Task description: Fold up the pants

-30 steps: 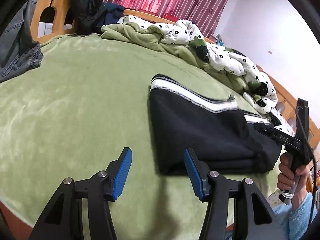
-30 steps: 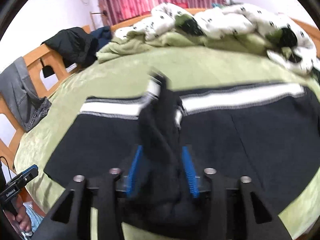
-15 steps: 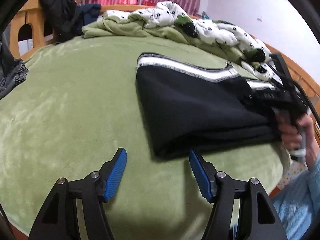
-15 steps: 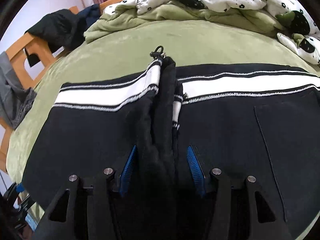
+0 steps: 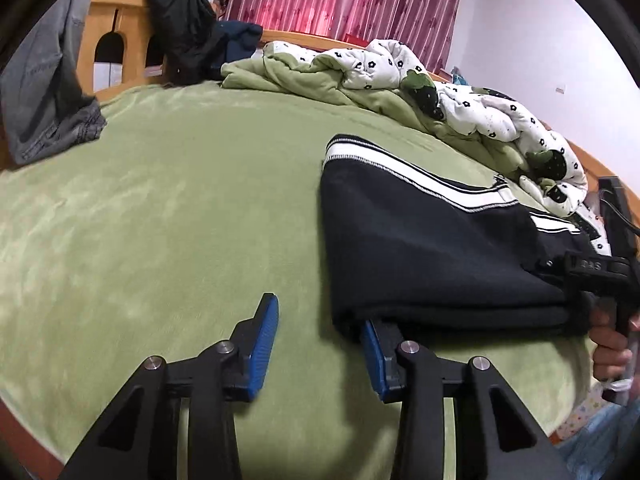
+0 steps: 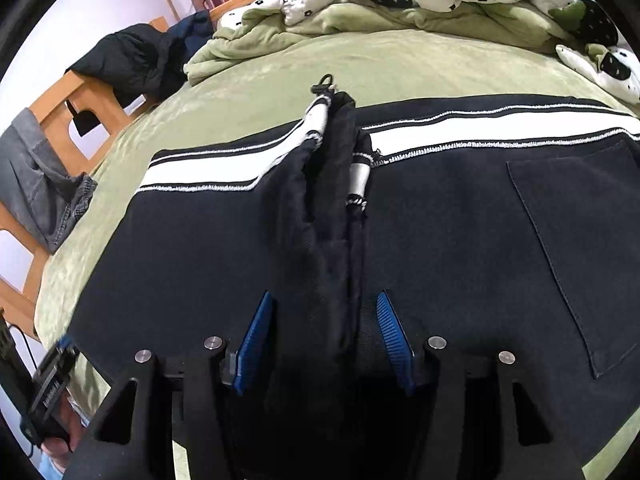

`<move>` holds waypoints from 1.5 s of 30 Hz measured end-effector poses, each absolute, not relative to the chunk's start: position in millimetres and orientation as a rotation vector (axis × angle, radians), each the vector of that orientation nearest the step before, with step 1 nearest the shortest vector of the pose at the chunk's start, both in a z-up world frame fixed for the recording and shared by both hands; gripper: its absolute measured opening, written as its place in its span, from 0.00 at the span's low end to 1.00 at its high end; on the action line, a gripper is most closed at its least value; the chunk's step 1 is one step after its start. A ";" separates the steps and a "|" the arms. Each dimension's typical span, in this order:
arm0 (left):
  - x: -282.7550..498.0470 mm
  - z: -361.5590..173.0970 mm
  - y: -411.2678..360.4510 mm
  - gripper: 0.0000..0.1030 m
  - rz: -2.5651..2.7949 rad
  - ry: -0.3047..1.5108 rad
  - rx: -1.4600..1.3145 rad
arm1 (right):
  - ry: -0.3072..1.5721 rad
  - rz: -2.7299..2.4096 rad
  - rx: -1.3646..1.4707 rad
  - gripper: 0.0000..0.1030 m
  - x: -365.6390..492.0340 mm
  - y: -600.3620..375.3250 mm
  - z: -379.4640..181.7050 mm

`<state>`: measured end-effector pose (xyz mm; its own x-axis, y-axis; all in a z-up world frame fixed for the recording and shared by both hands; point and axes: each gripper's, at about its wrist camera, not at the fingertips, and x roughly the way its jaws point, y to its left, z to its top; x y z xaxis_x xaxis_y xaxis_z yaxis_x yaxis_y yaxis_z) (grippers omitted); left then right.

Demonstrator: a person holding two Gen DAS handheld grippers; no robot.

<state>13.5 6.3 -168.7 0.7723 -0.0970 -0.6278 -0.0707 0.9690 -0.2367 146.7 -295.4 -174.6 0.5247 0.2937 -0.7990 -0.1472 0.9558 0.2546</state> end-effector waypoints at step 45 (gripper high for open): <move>48.6 -157.8 -34.9 0.55 -0.073 0.877 -0.288 | 0.912 0.156 0.116 0.41 81.3 -321.5 -165.1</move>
<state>48.6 -34.9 -157.8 0.6400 -0.1802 -0.7470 -0.0548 0.9589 -0.2783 81.3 -321.5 -165.1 0.6020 0.1837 -0.7771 -0.0851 0.9824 0.1664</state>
